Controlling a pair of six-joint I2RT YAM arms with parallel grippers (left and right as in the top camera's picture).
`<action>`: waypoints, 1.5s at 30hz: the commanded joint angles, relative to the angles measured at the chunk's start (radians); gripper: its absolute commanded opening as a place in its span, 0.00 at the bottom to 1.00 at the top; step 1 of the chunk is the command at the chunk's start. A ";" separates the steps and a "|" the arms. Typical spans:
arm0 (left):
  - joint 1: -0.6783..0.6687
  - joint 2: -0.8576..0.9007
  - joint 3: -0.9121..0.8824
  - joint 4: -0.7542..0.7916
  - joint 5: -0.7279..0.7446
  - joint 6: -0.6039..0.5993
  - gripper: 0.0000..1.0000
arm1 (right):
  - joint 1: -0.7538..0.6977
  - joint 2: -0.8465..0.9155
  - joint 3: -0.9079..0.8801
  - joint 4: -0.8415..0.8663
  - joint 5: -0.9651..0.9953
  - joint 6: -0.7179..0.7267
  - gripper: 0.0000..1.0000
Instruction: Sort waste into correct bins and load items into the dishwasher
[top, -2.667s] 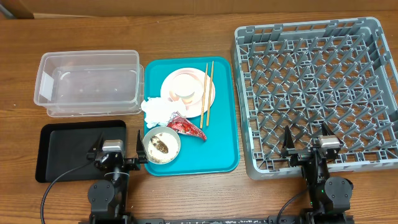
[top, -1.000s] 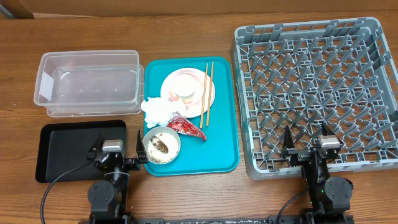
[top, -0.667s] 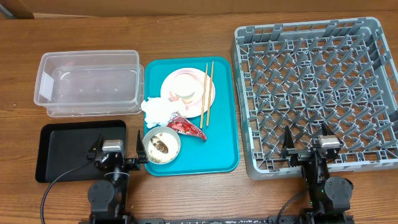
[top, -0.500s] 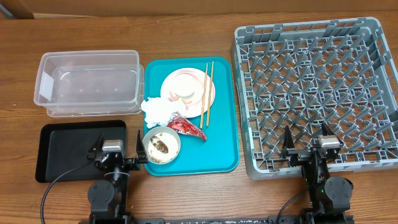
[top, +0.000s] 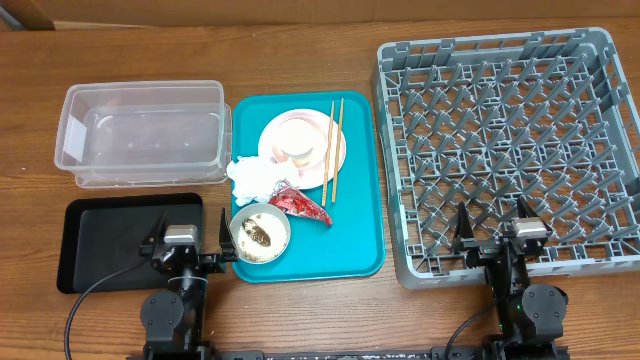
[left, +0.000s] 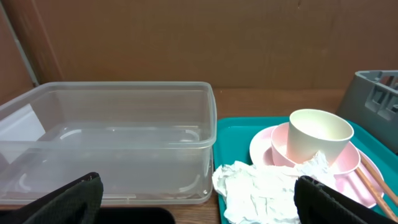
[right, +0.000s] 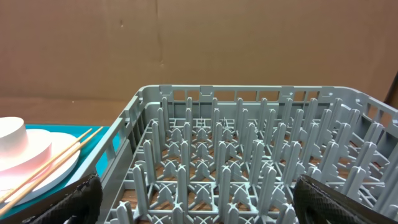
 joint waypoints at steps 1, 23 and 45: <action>0.008 0.003 -0.004 0.024 0.011 0.018 1.00 | -0.004 -0.003 -0.010 0.005 -0.006 -0.001 1.00; 0.008 0.323 0.635 -0.494 0.397 -0.122 1.00 | -0.004 -0.003 -0.010 0.005 -0.006 -0.001 1.00; -0.047 1.172 1.022 -0.464 0.641 -0.490 0.90 | -0.004 -0.003 -0.010 0.005 -0.006 -0.001 1.00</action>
